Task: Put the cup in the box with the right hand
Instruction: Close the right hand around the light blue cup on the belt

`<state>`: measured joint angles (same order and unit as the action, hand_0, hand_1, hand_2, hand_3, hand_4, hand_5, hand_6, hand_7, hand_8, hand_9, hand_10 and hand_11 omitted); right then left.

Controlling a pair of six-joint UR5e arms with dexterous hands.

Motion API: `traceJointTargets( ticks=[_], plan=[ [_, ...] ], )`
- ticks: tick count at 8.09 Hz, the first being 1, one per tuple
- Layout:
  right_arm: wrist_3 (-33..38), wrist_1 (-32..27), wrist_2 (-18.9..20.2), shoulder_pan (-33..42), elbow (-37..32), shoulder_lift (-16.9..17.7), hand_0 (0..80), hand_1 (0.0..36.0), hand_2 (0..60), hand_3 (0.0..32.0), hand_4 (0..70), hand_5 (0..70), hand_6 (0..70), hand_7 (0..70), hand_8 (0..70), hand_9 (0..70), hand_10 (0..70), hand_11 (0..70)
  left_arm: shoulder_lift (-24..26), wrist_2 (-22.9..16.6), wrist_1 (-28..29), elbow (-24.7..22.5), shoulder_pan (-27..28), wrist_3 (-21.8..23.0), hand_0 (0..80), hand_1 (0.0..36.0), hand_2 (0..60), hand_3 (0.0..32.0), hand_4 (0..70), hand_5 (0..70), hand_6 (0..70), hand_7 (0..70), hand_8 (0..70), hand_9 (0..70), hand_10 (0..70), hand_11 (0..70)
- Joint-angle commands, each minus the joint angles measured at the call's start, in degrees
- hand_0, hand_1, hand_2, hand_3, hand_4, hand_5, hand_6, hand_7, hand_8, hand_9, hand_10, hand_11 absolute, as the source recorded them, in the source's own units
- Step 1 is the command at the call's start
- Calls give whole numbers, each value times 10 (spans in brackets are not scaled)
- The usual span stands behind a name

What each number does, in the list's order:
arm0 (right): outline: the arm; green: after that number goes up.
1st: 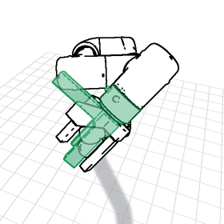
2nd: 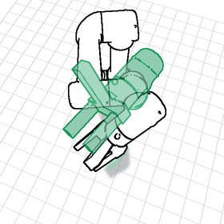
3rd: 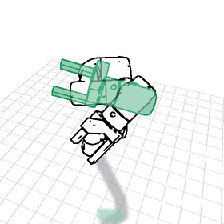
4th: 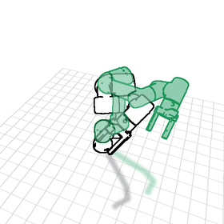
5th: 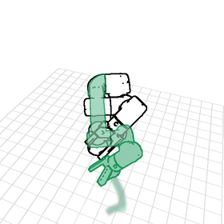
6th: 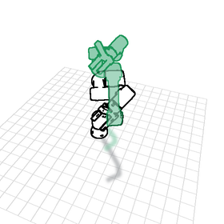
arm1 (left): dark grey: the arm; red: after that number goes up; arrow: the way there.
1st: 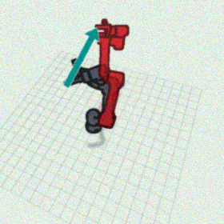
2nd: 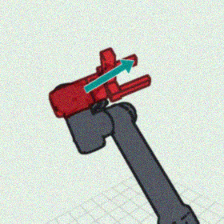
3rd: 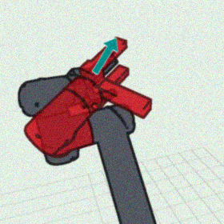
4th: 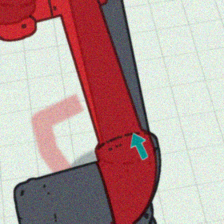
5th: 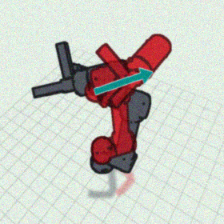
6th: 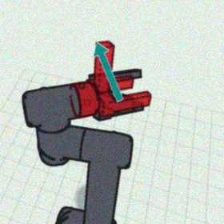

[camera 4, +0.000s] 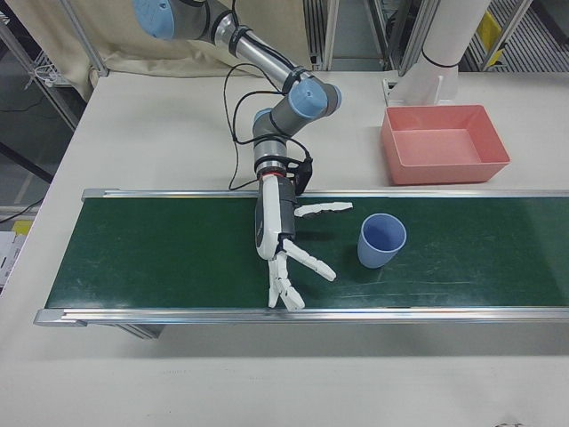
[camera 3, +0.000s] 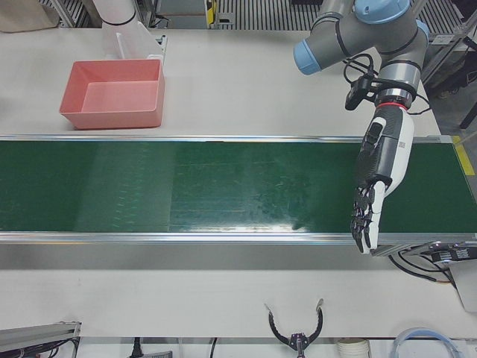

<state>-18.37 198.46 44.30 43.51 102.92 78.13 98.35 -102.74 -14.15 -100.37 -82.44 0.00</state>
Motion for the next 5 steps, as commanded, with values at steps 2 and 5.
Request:
traceJointTargets(
  ticks=[2,5],
  plan=[
    [0,0,0,0,-2,2,475,103,95,0,256,33,52,219,58,133,3,14,0,0,0,0,0,0,0,0,0,0,0,0,0,0,0,0,0,0],
    [0,6,-3,1,-6,3,479,97,65,0,276,35,59,250,73,158,9,23,0,0,0,0,0,0,0,0,0,0,0,0,0,0,0,0,0,0]
  ],
)
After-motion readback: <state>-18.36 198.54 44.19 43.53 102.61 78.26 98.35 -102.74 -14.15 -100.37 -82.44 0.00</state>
